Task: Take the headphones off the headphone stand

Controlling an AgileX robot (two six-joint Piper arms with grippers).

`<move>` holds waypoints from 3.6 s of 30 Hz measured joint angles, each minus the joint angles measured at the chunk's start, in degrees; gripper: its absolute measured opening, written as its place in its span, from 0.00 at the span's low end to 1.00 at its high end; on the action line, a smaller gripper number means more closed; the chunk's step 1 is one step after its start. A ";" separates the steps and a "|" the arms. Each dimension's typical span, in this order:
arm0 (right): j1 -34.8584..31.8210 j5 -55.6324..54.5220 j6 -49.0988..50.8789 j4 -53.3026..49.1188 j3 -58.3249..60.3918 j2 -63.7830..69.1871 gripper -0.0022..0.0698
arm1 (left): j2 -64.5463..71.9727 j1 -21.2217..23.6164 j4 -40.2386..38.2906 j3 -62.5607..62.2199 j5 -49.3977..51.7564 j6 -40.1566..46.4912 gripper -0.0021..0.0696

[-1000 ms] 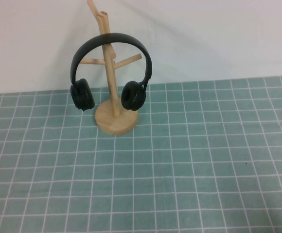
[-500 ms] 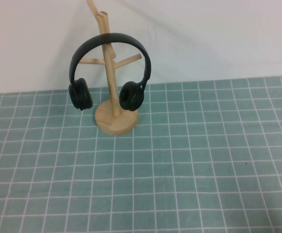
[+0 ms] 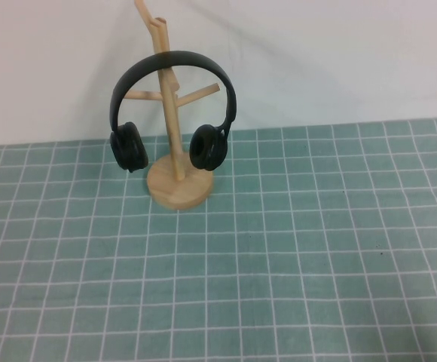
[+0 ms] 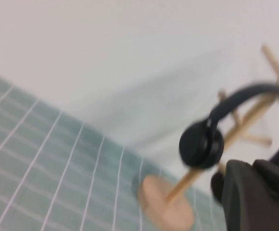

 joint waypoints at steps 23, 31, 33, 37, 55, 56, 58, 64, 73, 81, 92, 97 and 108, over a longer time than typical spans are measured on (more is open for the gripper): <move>0.00 0.00 0.00 0.00 0.00 0.00 0.02 | 39.22 0.00 27.09 -38.48 41.61 2.77 0.02; 0.00 0.00 0.00 0.00 0.00 0.00 0.02 | 59.49 -4.80 26.95 -49.56 31.25 8.60 0.03; 0.00 0.00 0.00 0.00 0.00 0.00 0.02 | 63.07 -9.64 28.85 -52.10 29.53 8.45 0.03; 0.00 0.00 0.00 0.00 0.00 0.00 0.02 | 69.11 -19.16 38.71 -56.56 26.68 3.06 0.03; 0.00 0.00 0.00 0.00 0.00 0.00 0.02 | 74.30 -28.77 76.07 -58.21 8.98 -5.20 0.62; 0.00 0.00 0.00 0.00 0.00 0.00 0.02 | 75.37 -28.64 76.69 -58.21 8.42 -5.20 0.64; 0.00 0.00 0.00 0.00 0.00 0.00 0.02 | 77.58 -27.81 78.31 -58.21 6.46 -5.98 0.67; 0.00 0.00 0.00 0.00 0.00 0.00 0.02 | 82.61 -21.38 81.34 -58.21 -1.99 -10.88 0.68; 0.00 0.00 0.00 0.00 0.00 0.00 0.02 | 87.22 -17.64 81.90 -59.20 -10.20 -11.33 0.69; 0.00 0.00 0.00 0.00 0.00 0.00 0.02 | 92.73 -17.52 81.90 -67.25 -8.10 -11.33 0.69; 0.00 0.09 0.00 0.00 0.00 0.00 0.02 | 96.77 -17.43 83.11 -70.80 -6.25 -11.33 0.47; 0.00 0.09 0.00 0.00 0.00 0.00 0.02 | 96.80 -17.43 83.51 -70.79 -6.25 -11.33 0.22; 0.00 0.09 0.00 0.00 0.00 0.00 0.02 | 94.11 -18.37 83.59 -70.79 -5.32 -13.51 0.09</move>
